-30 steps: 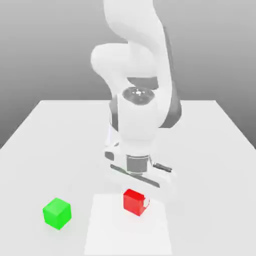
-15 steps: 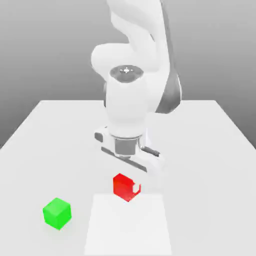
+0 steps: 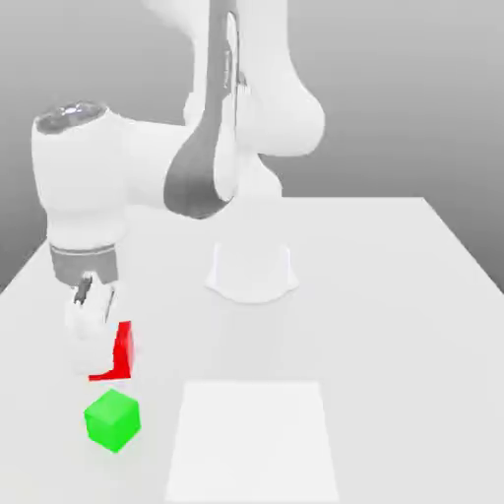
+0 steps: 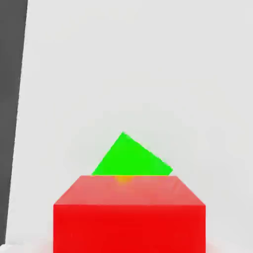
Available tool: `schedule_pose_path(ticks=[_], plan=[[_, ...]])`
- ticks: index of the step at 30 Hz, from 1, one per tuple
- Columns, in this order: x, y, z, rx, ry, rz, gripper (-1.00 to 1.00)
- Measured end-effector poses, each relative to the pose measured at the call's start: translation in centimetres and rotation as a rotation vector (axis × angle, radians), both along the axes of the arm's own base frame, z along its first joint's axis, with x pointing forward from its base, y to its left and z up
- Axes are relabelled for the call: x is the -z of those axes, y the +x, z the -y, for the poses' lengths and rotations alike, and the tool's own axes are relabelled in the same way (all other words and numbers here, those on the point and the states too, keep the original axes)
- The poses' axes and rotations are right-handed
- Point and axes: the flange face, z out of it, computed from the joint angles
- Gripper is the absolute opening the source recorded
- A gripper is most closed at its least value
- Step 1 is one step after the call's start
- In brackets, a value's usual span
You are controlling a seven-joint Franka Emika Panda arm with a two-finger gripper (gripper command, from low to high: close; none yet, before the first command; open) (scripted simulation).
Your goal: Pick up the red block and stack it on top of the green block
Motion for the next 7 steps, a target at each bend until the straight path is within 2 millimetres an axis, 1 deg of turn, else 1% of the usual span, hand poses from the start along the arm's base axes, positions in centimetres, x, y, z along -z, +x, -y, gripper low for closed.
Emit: schedule_pose_path(ticks=[3,4,7], plan=[[3.3,0.2,-0.3,-0.004,0.000,0.000,-1.00],[4.1,0.1,-0.4,-0.005,0.000,0.000,1.00],[4.1,0.1,-0.4,-0.005,0.000,0.000,1.00]])
